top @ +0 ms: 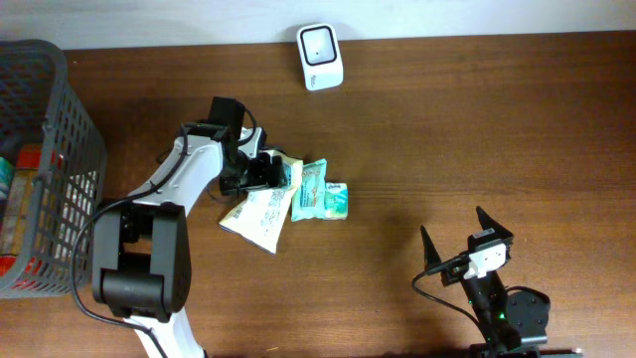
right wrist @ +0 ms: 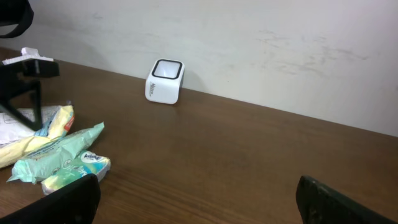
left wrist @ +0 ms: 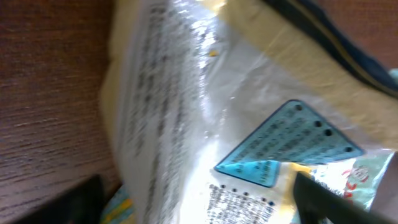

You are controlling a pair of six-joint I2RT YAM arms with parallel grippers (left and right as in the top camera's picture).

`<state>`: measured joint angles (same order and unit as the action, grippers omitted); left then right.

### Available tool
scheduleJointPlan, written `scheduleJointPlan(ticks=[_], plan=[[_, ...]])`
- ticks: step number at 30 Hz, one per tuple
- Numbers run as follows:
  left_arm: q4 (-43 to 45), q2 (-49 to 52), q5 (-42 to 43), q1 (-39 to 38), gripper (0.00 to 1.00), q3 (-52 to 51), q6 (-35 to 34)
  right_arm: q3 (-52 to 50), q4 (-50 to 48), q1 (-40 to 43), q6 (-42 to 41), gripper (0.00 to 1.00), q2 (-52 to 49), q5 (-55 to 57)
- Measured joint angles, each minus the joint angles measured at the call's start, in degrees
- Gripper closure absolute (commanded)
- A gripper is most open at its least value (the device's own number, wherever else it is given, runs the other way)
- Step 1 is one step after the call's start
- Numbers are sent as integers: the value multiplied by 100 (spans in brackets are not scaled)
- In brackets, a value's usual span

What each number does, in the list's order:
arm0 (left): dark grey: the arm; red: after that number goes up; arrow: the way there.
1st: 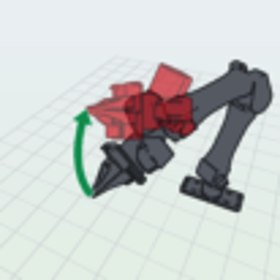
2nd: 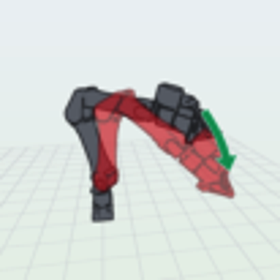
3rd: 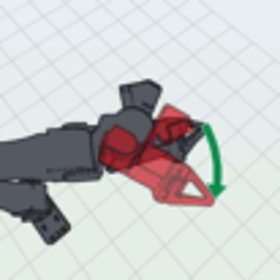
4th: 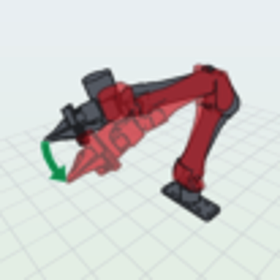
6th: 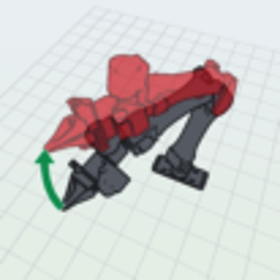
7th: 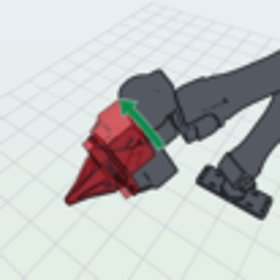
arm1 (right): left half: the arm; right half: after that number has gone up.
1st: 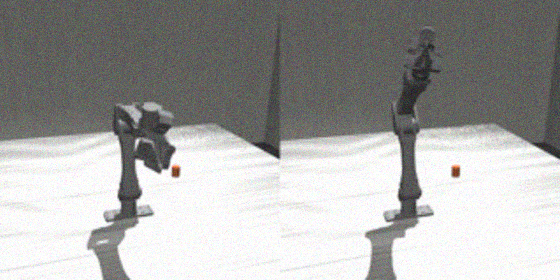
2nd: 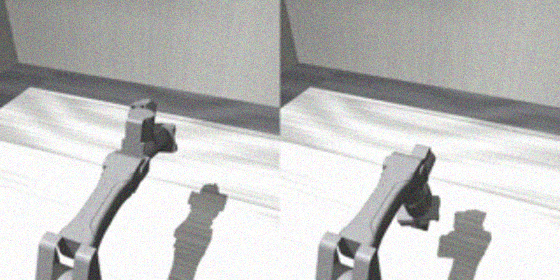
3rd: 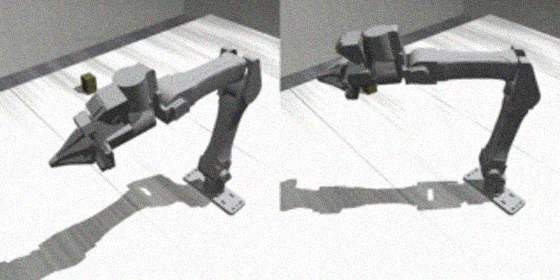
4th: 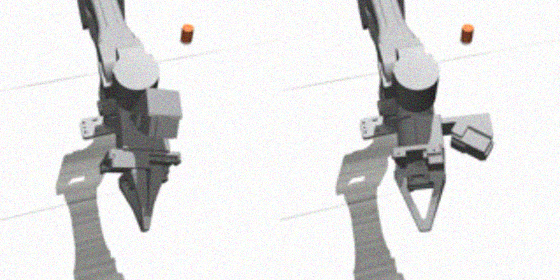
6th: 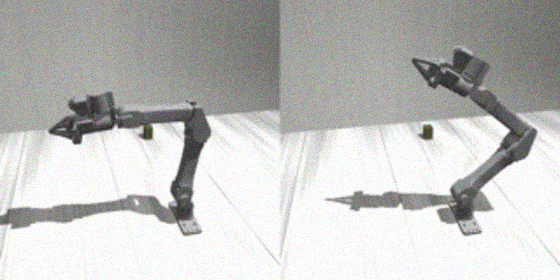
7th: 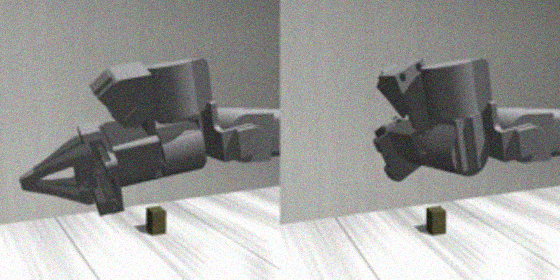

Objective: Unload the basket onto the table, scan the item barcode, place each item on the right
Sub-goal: 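Pick a white printed bag from the basket with the left gripper, place left of wipes, then pick the orange San Remo pasta pack with the left gripper, place on table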

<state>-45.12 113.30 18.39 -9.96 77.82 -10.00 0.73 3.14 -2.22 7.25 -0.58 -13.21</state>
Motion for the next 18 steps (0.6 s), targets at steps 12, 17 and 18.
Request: scheduleJointPlan(ticks=[12, 17, 18], plan=[[-367, -1147, -20, 566, 1, 2013, -15, 0, 0, 0, -2, 1, 0, 0], [-352, -2120, -363, 1753, 0, 3060, 94, 0, 0, 0, -2, 1, 0, 0], [-356, -2288, -697, 2087, 0, 3121, 98, 0, 0, 0, -2, 1, 0, 2]])
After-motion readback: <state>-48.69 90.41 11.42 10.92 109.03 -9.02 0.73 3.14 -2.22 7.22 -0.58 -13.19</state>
